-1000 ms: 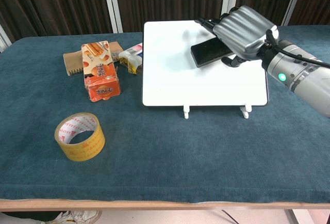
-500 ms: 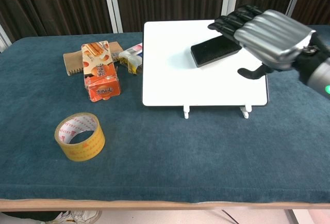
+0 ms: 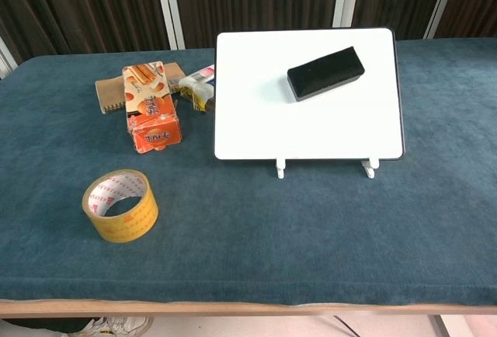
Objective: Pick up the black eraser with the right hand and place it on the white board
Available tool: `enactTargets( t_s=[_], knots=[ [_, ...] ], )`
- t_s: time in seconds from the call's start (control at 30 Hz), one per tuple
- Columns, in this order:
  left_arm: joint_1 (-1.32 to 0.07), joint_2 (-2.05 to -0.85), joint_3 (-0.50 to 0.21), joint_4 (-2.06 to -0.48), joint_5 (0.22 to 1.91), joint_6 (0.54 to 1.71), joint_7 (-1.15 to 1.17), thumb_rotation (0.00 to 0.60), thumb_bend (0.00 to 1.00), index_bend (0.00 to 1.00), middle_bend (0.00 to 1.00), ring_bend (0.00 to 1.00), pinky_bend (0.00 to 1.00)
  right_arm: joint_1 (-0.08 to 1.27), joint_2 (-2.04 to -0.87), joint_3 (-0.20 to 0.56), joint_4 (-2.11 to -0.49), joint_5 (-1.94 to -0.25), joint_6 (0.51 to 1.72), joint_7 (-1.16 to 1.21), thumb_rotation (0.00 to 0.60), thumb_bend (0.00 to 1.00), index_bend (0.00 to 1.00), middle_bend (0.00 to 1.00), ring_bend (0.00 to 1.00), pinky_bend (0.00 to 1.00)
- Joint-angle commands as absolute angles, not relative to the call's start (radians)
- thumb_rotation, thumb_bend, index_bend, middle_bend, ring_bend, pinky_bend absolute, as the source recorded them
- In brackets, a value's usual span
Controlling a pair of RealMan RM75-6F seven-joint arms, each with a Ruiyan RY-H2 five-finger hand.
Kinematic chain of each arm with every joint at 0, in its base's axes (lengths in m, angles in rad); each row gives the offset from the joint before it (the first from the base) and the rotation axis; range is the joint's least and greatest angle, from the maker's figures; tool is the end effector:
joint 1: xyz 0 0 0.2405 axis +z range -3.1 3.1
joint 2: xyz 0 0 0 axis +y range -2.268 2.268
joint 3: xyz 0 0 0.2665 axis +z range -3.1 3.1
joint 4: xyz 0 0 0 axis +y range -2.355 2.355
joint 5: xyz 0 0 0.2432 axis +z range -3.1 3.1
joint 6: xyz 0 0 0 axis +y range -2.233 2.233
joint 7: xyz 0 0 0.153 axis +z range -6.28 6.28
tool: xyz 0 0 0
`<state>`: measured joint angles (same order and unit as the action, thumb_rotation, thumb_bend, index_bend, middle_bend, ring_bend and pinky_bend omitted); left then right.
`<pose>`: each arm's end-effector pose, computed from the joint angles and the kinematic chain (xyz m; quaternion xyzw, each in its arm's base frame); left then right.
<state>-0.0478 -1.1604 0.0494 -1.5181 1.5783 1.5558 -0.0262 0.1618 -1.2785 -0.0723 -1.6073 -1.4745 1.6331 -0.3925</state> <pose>-0.3488 0.1575 0.1200 -0.6202 -0.3825 -0.3757 0.5726 -0.3055 -0.1863 0.0850 0.6387 -0.2902 0.3355 0.6287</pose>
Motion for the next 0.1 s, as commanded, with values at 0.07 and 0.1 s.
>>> enactTargets(
  t_s=[0.07,0.1],
  knots=[
    [-0.044,-1.159,0.046,-1.517,1.592,1.566,-0.036,0.6,0.36,0.0,0.0,0.0,0.03,0.076,-1.255,-0.07,-1.52,-1.471,1.689,-0.266,0.6,0.24,0.0,0.0,0.0,0.0],
    [-0.043,-1.159,0.047,-1.515,1.595,1.567,-0.038,0.6,0.36,0.0,0.0,0.0,0.03,0.075,-1.253,-0.068,-1.52,-1.475,1.682,-0.262,0.6,0.24,0.0,0.0,0.0,0.0]
  ],
)
